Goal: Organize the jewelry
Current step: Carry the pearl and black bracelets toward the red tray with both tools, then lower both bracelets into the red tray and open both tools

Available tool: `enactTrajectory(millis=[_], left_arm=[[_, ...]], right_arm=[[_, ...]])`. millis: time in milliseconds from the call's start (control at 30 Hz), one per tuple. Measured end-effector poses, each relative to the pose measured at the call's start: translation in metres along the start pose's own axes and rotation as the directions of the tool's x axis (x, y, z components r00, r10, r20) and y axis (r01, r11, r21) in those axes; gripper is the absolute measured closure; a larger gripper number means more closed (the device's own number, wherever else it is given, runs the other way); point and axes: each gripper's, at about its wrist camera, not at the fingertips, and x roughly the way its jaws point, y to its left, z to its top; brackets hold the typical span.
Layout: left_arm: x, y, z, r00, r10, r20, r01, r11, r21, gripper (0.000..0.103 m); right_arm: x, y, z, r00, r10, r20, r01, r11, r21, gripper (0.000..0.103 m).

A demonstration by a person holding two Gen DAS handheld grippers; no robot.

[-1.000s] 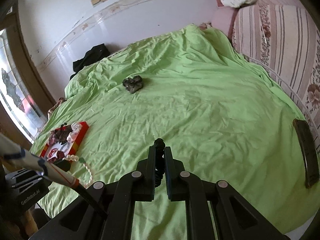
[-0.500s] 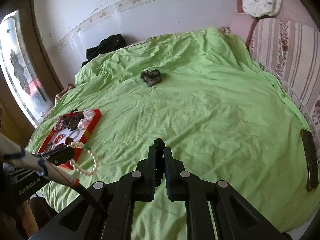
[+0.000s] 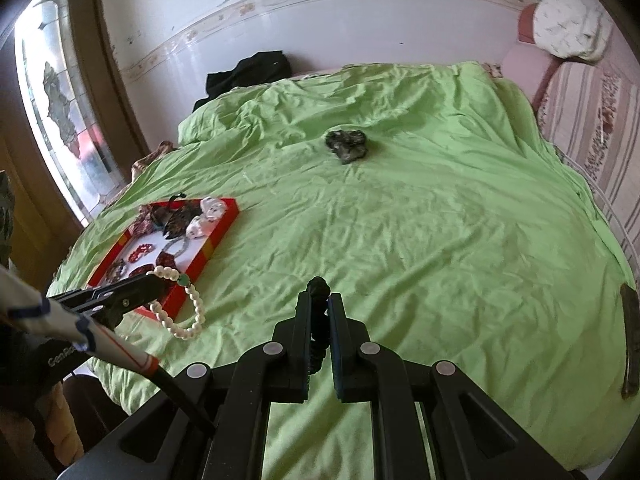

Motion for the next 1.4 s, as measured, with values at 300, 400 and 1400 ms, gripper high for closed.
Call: enactTrajectory(millis=[300, 400, 1400], left_arm=[[-0.008, 0.034, 0.001, 0.999, 0.037, 0.018, -0.037, 0.998, -0.042, 0.094], [-0.01, 0.047, 0.002, 0.998, 0.054, 0.022, -0.053, 0.997, -0.059, 0.094], [-0.053, 0.155, 0.023, 0.996, 0.069, 0.059, -0.057, 0.981, -0.187, 0.094]], right_arm=[[0.009, 0.035, 0.003, 0.999, 0.035, -0.019, -0.036, 0.998, -0.058, 0.094], [0.014, 0.049, 0.005, 0.998, 0.052, -0.029, -0.054, 0.995, -0.078, 0.094], [0.034, 0.118, 0.011, 0.983, 0.155, -0.093, -0.169, 0.972, -0.163, 0.094]])
